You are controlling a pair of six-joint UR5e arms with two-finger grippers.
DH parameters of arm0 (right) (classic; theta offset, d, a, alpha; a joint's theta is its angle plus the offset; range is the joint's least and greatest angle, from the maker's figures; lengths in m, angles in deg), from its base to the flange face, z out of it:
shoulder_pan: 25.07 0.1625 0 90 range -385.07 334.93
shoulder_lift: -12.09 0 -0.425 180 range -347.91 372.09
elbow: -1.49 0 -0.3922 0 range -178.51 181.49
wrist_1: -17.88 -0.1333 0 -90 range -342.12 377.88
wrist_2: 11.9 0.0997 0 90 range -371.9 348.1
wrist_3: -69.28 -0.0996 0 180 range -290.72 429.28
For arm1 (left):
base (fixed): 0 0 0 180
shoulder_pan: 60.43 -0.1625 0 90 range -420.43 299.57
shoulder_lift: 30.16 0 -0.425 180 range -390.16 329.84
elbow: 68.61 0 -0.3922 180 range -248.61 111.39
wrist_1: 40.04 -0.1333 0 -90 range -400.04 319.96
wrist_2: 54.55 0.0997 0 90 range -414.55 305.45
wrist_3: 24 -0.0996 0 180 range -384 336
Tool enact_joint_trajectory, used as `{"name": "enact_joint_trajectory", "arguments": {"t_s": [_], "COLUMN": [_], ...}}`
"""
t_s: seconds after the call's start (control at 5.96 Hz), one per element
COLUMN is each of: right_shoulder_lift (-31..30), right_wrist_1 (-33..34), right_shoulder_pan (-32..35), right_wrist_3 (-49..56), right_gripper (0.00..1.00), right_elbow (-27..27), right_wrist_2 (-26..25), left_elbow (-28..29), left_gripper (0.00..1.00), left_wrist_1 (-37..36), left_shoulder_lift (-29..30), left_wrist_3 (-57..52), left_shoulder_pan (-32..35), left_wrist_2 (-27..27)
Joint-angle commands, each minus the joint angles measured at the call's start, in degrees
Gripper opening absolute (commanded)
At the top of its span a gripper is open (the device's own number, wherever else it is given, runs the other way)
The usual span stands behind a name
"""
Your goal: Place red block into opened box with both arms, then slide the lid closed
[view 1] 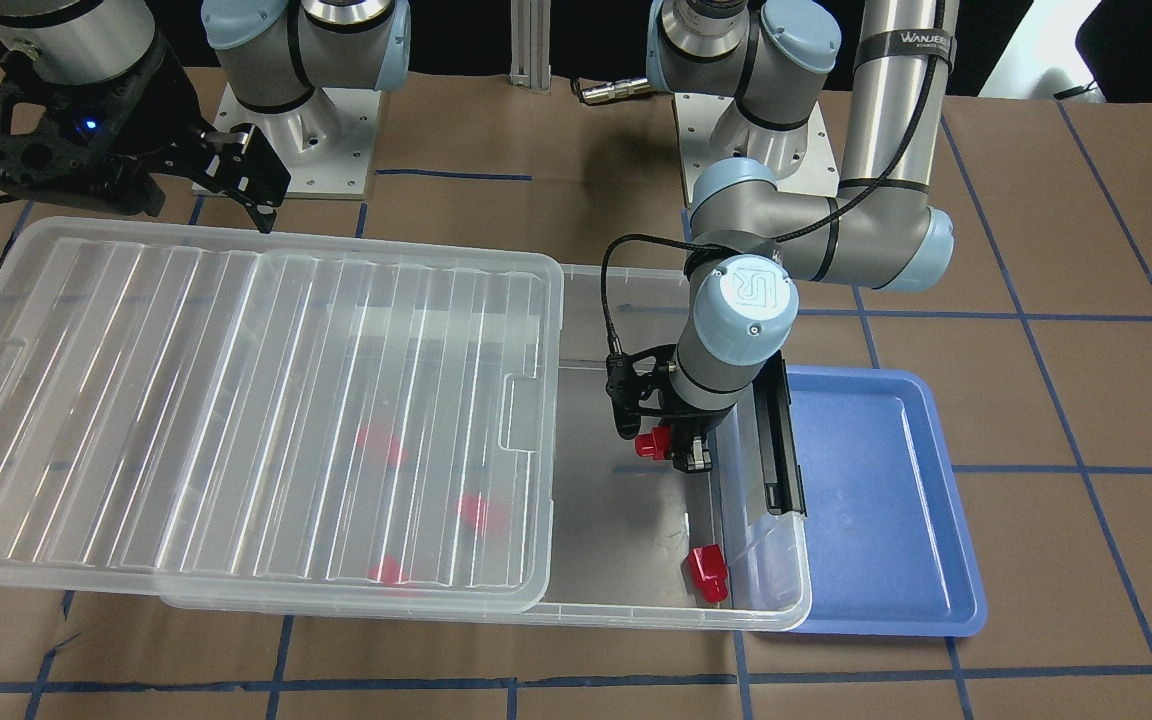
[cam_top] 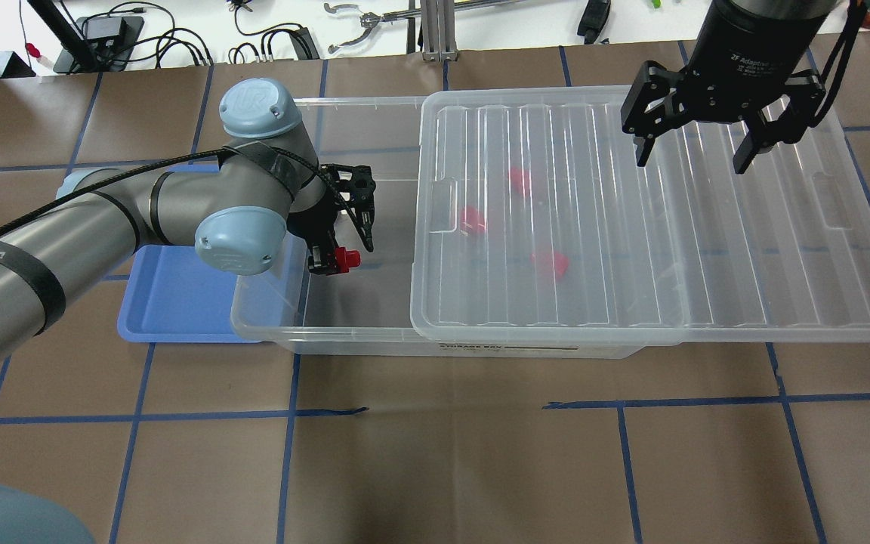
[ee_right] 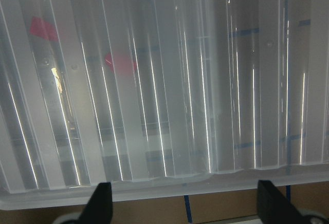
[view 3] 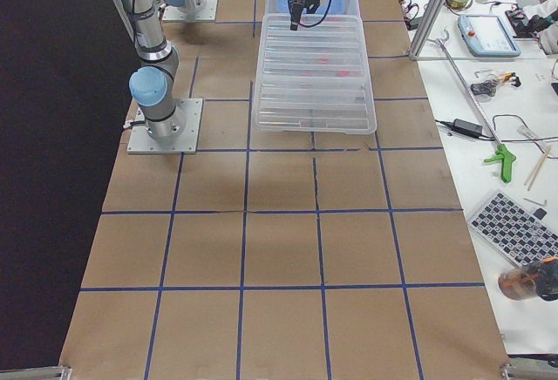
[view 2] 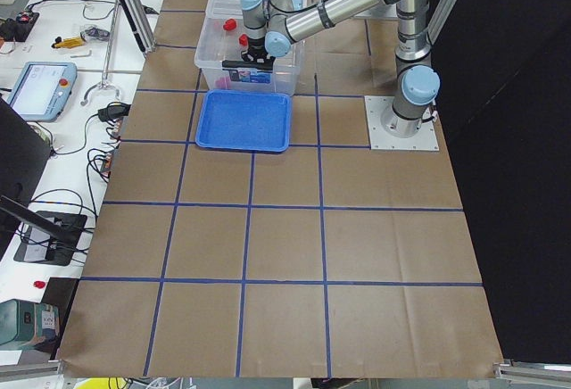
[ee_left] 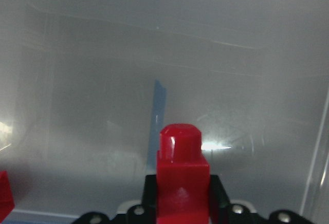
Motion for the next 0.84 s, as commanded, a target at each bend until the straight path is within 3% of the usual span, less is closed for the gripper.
{"name": "enact_joint_trajectory", "arguments": {"t_s": [0.0,0.34,0.67], "right_shoulder_lift": [0.09,0.18,0.18], "right_wrist_1": [-0.07,-0.07,0.02], "right_shoulder_pan": [0.0,0.0,-0.61], "right_wrist_3": [0.08,0.08,0.86], "right_gripper": [1.0,1.0,1.0], "right_elbow": [-0.11,-0.11,-0.11], "right_wrist_2": [0.0,-0.09,-0.09], "left_elbow": [-0.04,2.14,13.51], "left_gripper": [0.92,0.98,0.98], "left_wrist_1": [-2.62,0.51,20.12], "left_shoulder_lift": [1.52,-0.92,-4.53], "left_wrist_3": [0.19,1.15,3.35], "left_shoulder_pan": [0.28,0.1,0.1], "left_wrist_2": [0.03,-0.06,0.2]}}
